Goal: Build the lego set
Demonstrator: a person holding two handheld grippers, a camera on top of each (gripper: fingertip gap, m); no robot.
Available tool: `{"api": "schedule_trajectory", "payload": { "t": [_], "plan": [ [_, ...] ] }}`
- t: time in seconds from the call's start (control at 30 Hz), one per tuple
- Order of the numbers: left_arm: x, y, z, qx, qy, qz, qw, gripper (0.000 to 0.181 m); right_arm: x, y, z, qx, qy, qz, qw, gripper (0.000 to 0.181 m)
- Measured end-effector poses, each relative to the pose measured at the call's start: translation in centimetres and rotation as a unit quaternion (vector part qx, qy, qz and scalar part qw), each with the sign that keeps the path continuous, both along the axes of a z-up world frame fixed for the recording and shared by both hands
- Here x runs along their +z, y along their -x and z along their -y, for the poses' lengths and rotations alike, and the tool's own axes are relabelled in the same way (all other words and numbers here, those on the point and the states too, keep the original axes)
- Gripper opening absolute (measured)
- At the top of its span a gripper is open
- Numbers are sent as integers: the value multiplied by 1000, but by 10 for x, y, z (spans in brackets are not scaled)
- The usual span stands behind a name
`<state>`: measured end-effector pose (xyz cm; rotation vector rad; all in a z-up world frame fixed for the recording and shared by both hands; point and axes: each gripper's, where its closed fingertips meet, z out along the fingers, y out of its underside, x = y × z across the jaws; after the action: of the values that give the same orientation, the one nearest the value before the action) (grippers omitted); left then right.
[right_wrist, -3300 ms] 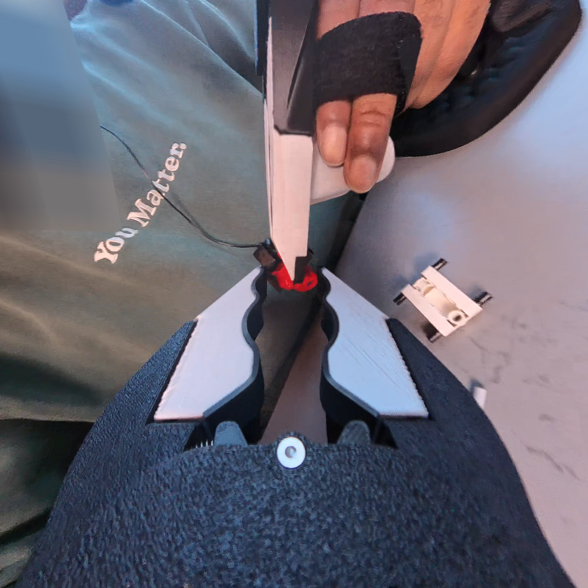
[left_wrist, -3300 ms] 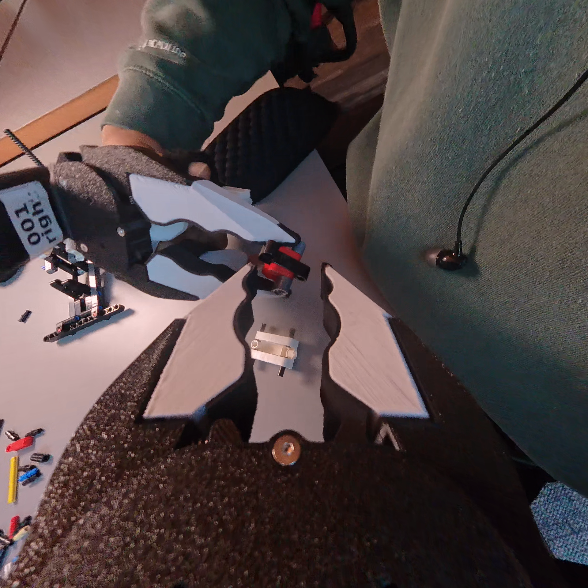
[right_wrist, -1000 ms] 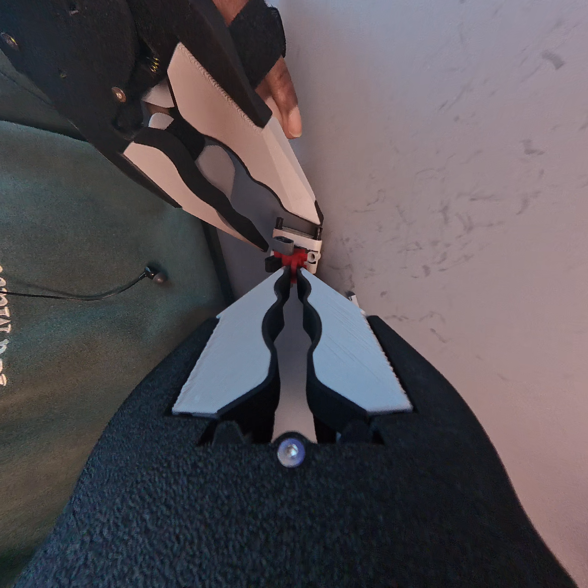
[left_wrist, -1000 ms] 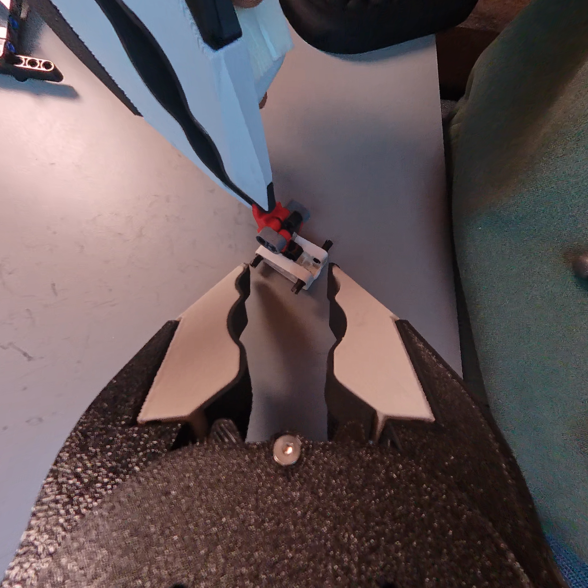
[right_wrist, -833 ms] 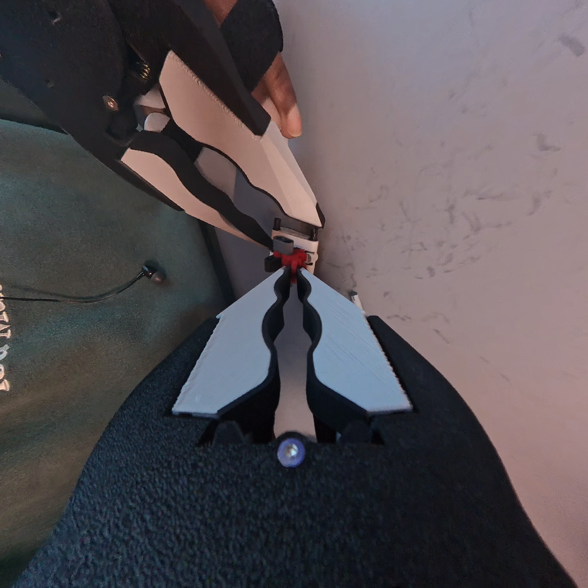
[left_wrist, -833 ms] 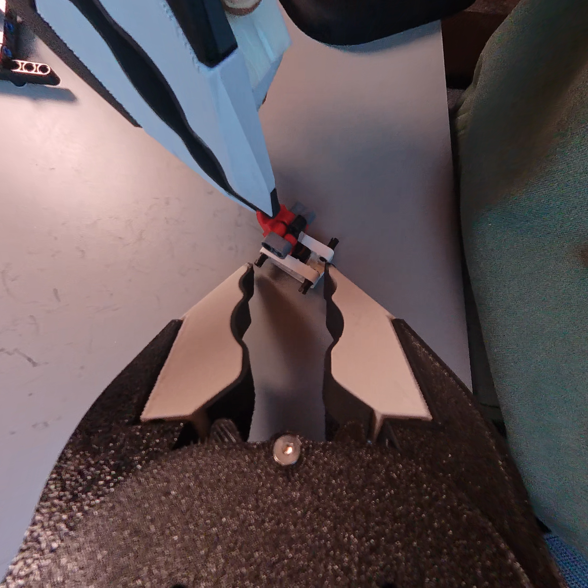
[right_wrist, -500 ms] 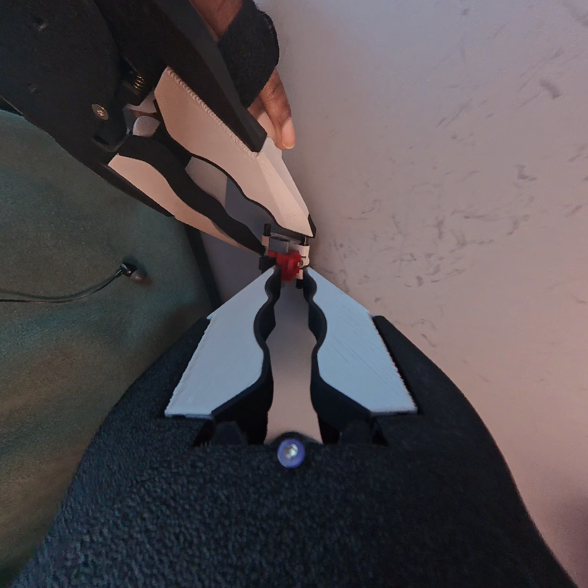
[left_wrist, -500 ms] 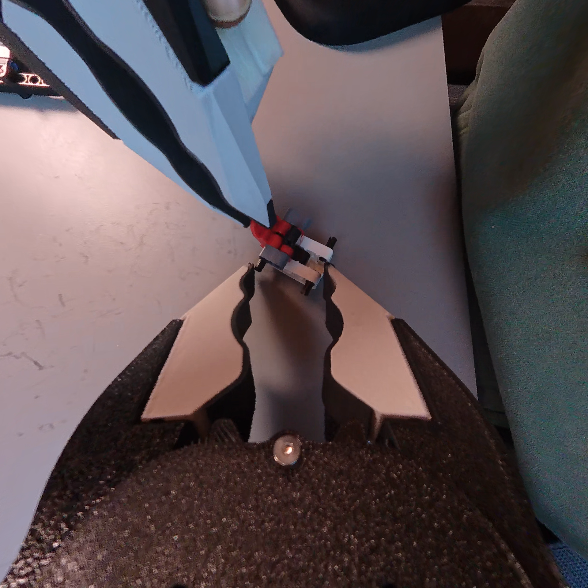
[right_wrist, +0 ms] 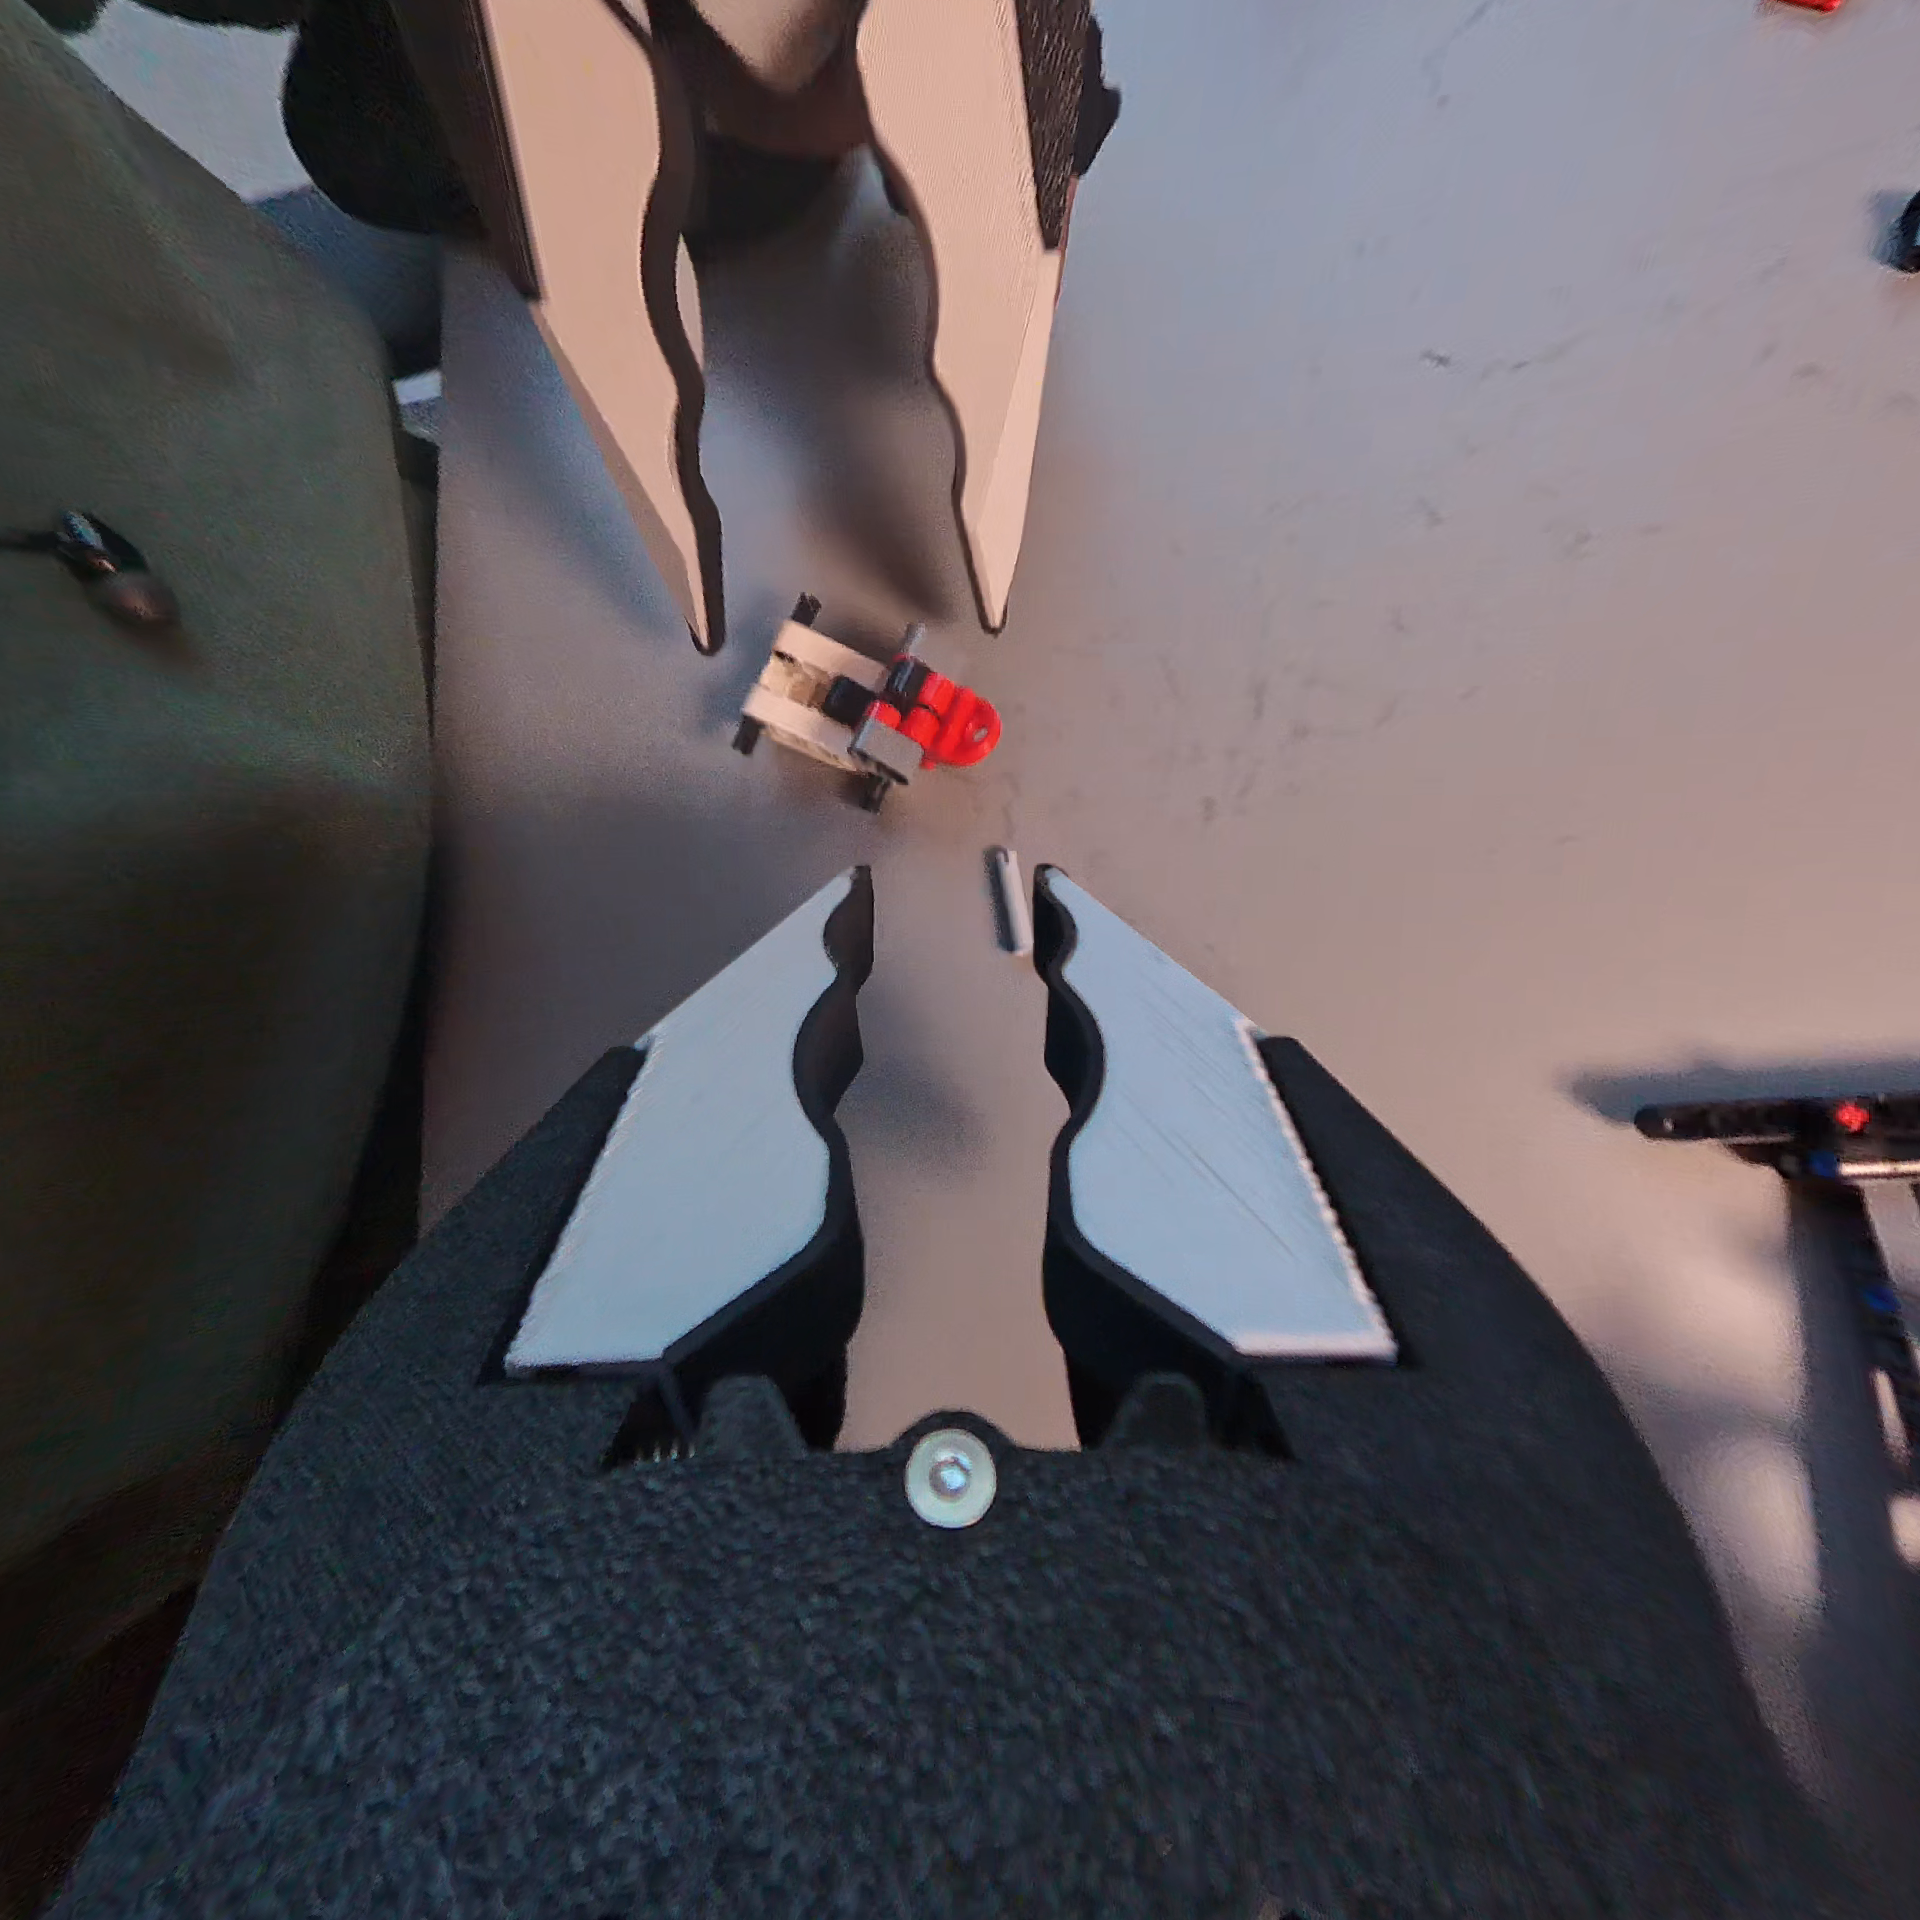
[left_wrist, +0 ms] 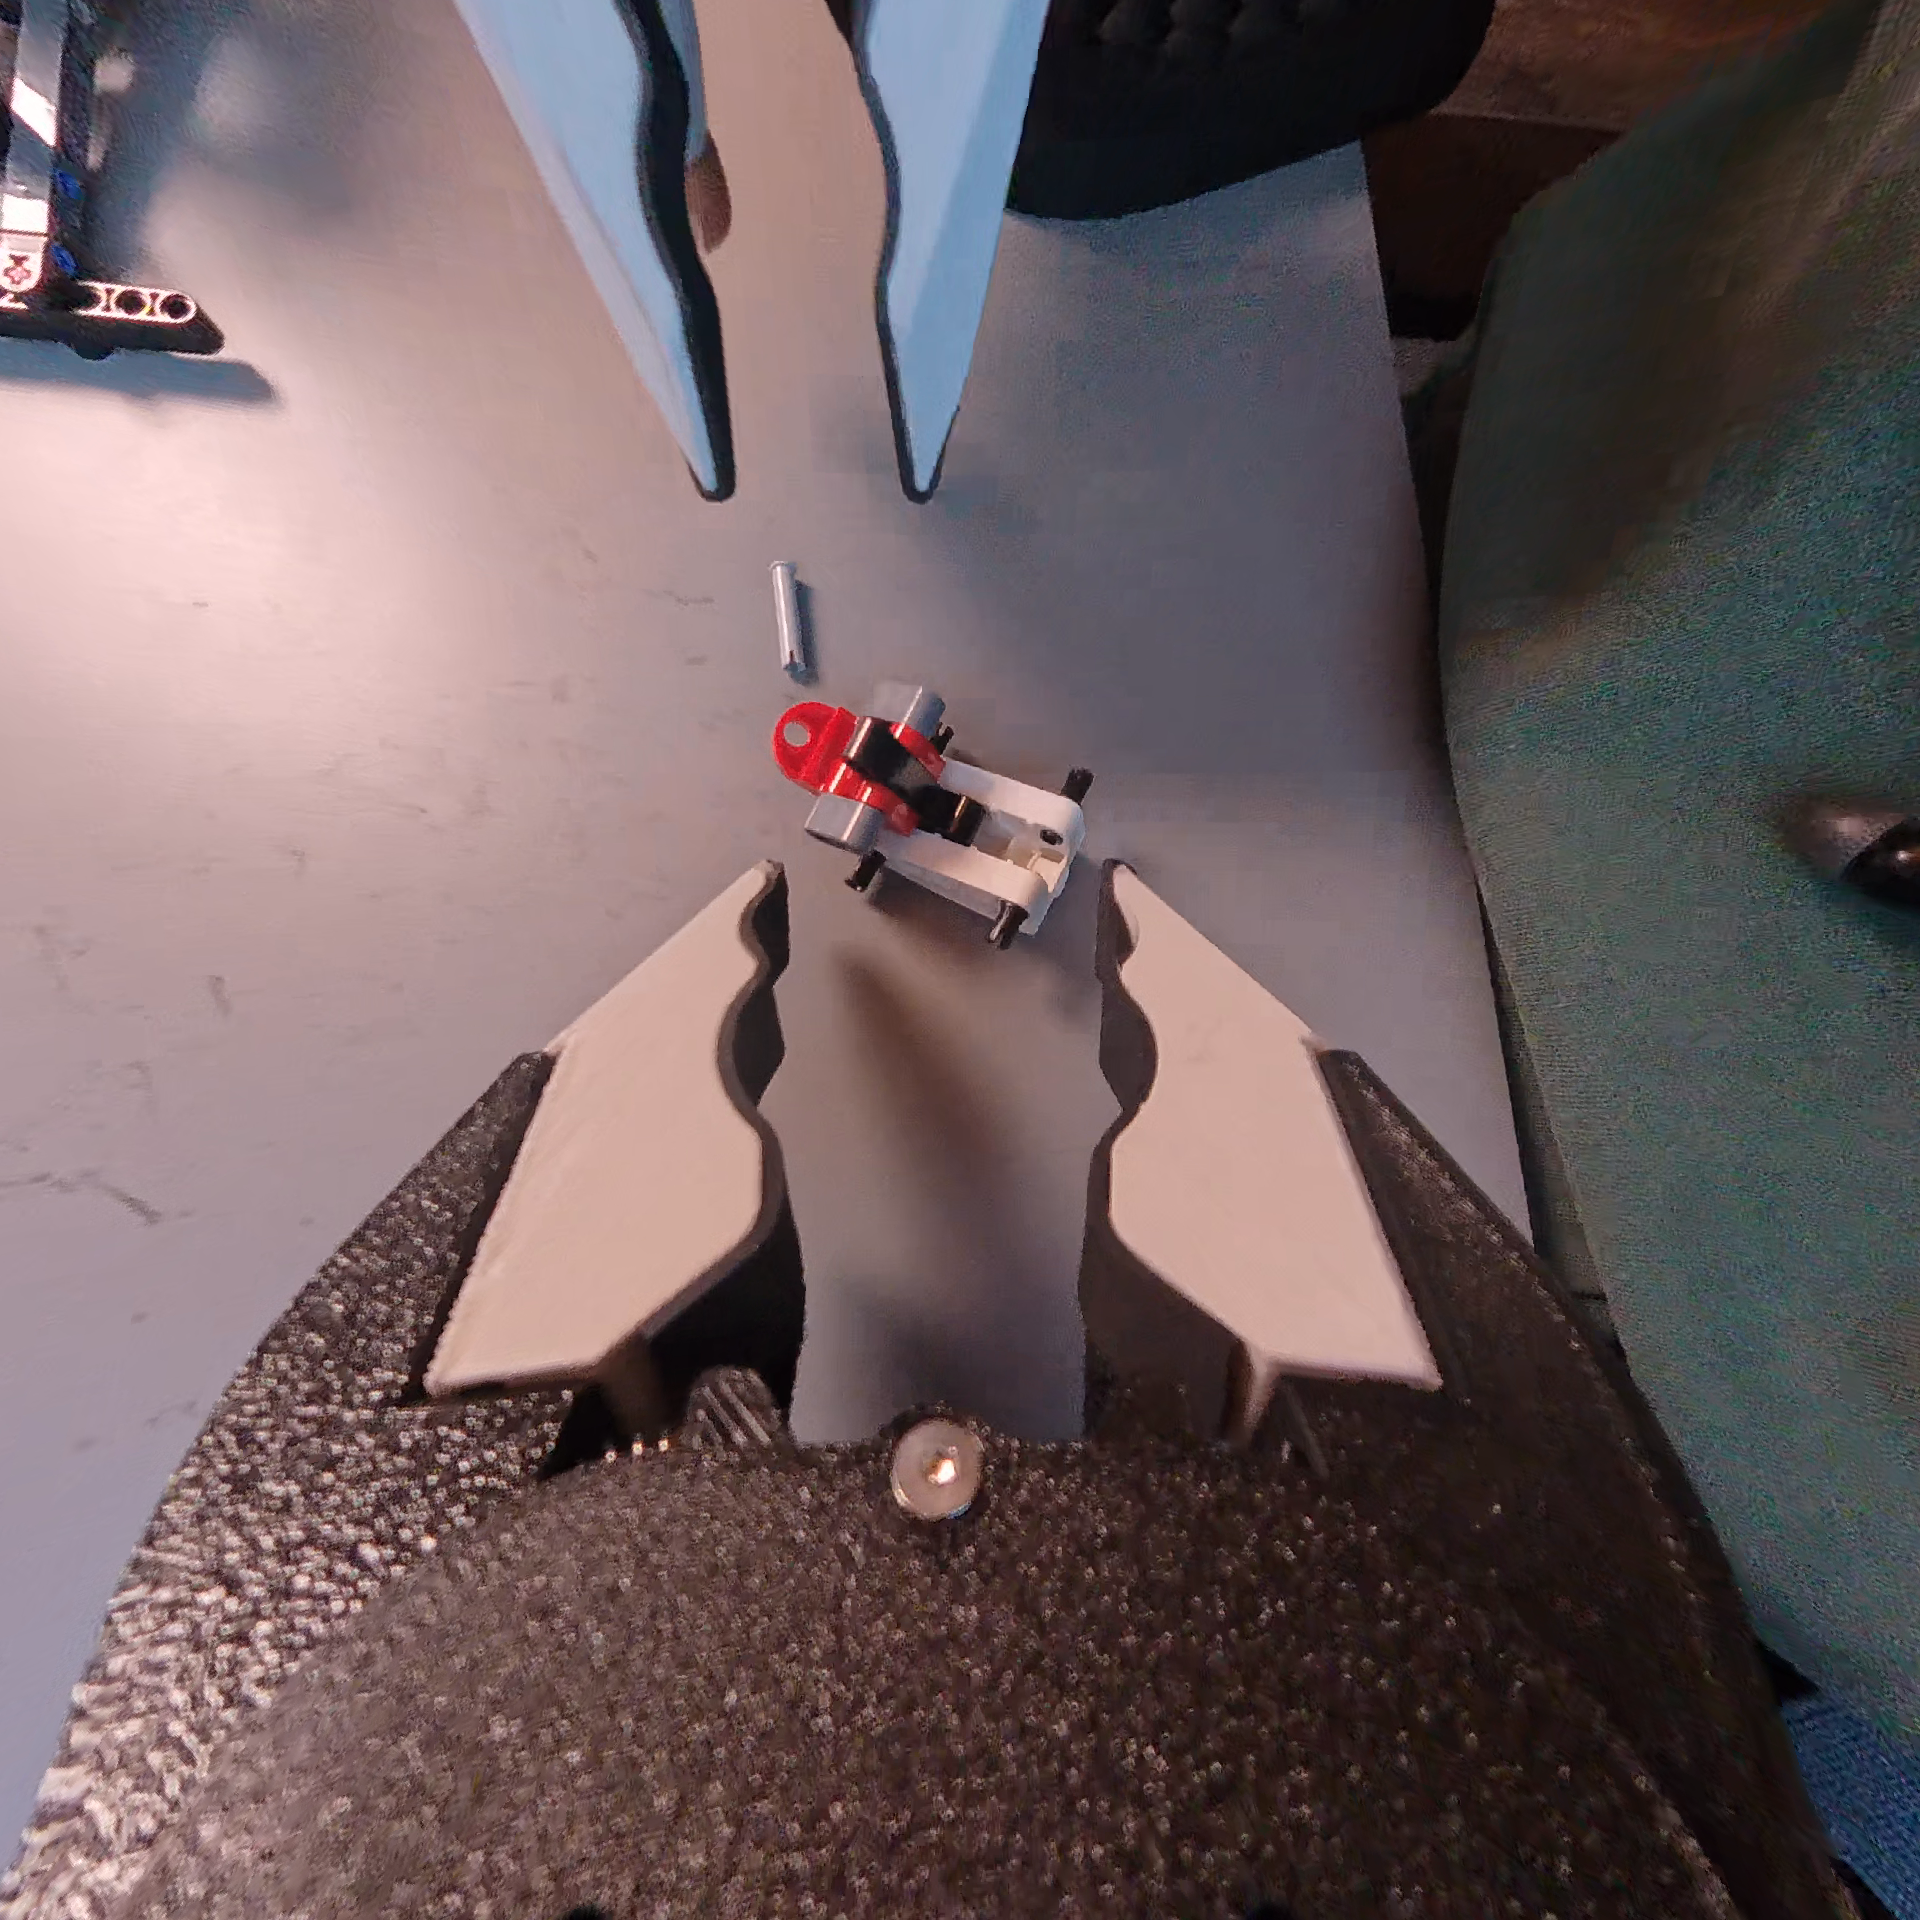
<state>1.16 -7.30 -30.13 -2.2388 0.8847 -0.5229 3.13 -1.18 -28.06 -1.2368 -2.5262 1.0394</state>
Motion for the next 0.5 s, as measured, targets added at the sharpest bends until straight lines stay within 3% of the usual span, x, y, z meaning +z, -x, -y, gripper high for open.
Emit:
{"api": "schedule_trajectory", "payload": {
  "t": [0.13, 0.3, 0.5],
  "plan": [
    [-3, -3, -5, -29, 20, 8, 999, 65, -21, -11, -9, -10, -32, -44, 998, 31],
    [-10, -9, -12, -54, 33, -5, 998, 67, -27, -5, -14, -11, -40, -51, 998, 29],
    [-13, -10, -16, -42, 17, -33, 998, 60, -35, 2, -12, 37, -68, -35, 996, 18]
  ]
}}
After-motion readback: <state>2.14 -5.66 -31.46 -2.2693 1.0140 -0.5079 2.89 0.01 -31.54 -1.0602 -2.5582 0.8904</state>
